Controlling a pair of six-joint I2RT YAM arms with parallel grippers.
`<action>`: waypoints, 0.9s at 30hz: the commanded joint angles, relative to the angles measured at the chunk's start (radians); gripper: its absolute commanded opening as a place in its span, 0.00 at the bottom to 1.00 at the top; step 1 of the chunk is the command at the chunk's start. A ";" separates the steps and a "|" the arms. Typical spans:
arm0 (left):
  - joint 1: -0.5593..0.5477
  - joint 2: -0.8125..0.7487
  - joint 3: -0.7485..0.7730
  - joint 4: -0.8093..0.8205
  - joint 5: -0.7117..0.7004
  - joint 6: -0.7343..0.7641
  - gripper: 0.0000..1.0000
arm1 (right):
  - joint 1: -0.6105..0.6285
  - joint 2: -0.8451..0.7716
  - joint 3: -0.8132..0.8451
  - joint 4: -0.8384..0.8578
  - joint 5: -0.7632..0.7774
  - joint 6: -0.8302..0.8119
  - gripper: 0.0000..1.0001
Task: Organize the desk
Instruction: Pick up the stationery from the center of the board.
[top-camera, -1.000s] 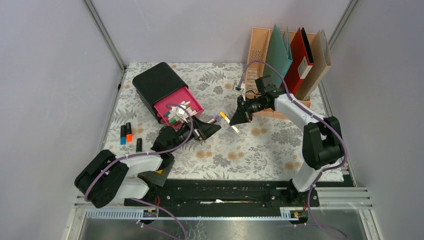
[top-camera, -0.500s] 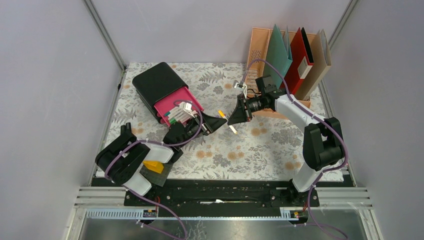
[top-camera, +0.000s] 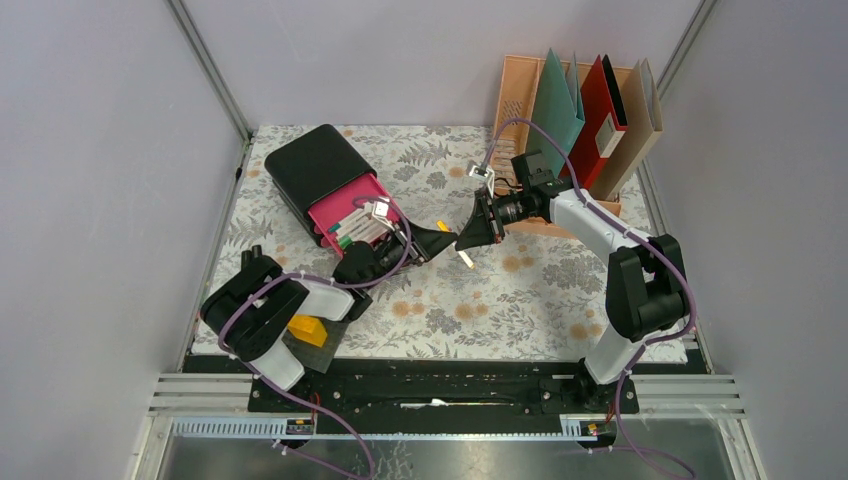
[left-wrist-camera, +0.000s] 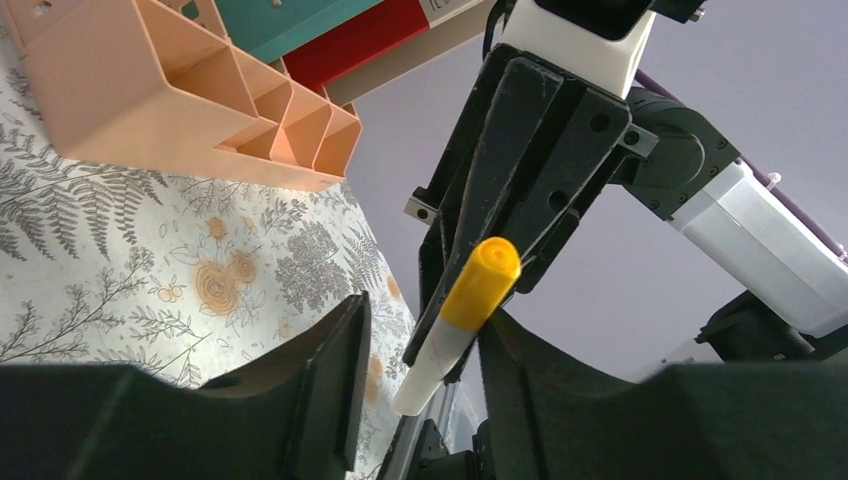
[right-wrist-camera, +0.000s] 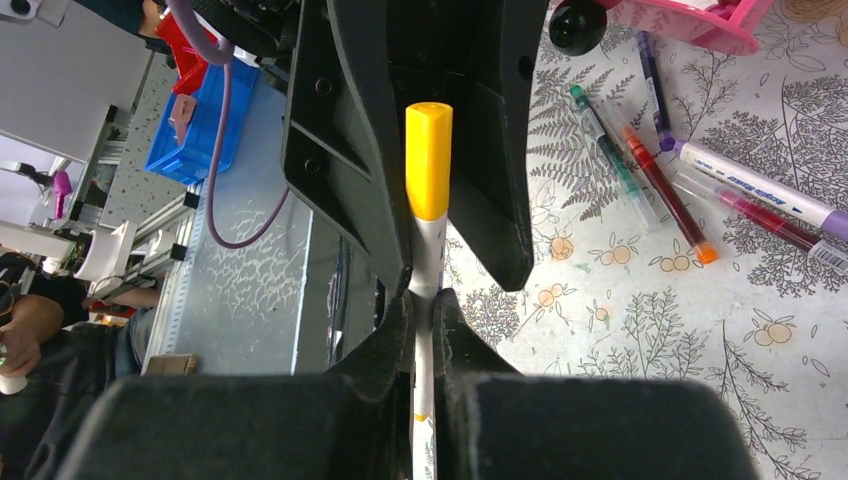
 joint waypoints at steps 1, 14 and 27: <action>-0.003 0.016 0.041 0.090 0.009 0.006 0.42 | -0.001 -0.026 -0.001 0.012 -0.046 0.008 0.00; -0.002 -0.062 0.036 -0.033 0.007 0.085 0.00 | -0.001 -0.036 -0.004 0.010 -0.013 0.009 0.17; 0.015 -0.466 0.052 -0.746 -0.268 0.554 0.00 | -0.002 -0.060 0.008 -0.057 0.057 -0.073 0.70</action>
